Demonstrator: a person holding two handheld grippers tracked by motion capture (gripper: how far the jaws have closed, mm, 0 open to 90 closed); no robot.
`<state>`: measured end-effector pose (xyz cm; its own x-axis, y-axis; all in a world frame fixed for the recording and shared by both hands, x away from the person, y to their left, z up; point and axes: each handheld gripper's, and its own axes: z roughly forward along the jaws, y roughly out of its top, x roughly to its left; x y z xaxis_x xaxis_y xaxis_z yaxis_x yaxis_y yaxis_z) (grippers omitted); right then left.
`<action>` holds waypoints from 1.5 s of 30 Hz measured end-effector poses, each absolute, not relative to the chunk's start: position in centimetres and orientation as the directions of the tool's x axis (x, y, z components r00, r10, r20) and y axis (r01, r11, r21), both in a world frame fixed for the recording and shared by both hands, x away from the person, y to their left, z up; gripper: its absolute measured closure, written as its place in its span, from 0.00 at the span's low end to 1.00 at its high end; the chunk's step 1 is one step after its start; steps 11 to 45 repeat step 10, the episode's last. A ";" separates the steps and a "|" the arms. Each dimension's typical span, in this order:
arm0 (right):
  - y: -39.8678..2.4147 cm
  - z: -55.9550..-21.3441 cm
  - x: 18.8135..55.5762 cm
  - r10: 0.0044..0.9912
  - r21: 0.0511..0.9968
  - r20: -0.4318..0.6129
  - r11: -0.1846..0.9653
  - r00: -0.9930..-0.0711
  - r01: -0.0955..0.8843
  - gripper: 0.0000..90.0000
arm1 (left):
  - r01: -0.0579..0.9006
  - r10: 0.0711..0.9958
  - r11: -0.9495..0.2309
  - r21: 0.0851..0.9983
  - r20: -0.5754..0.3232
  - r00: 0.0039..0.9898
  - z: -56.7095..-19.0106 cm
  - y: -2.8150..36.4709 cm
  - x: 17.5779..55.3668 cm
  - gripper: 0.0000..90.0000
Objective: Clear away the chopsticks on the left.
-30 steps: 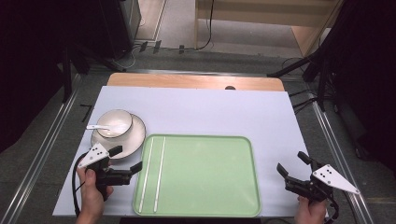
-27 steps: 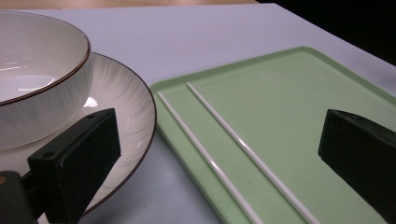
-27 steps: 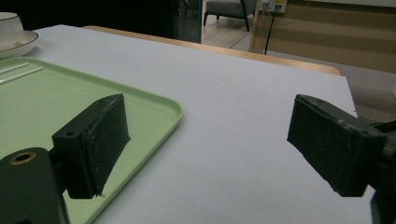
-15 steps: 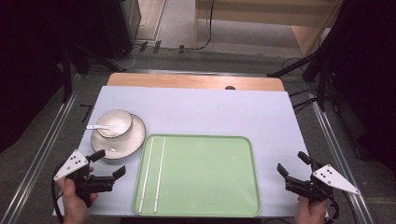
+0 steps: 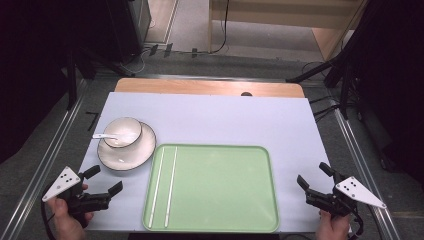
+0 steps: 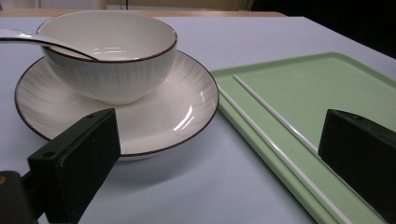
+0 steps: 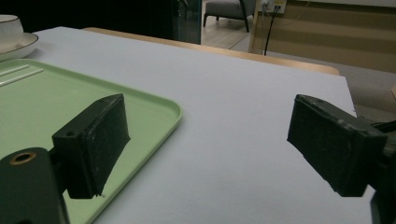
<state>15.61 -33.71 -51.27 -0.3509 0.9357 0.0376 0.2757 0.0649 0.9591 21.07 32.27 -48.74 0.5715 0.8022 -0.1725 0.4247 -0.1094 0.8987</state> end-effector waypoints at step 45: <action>-33.7 -51.3 15.6 0.935 0.959 0.037 0.065 -0.351 0.274 0.14 | 0.429 0.792 -0.134 0.894 -0.163 0.588 -49.0 31.9 21.2 0.00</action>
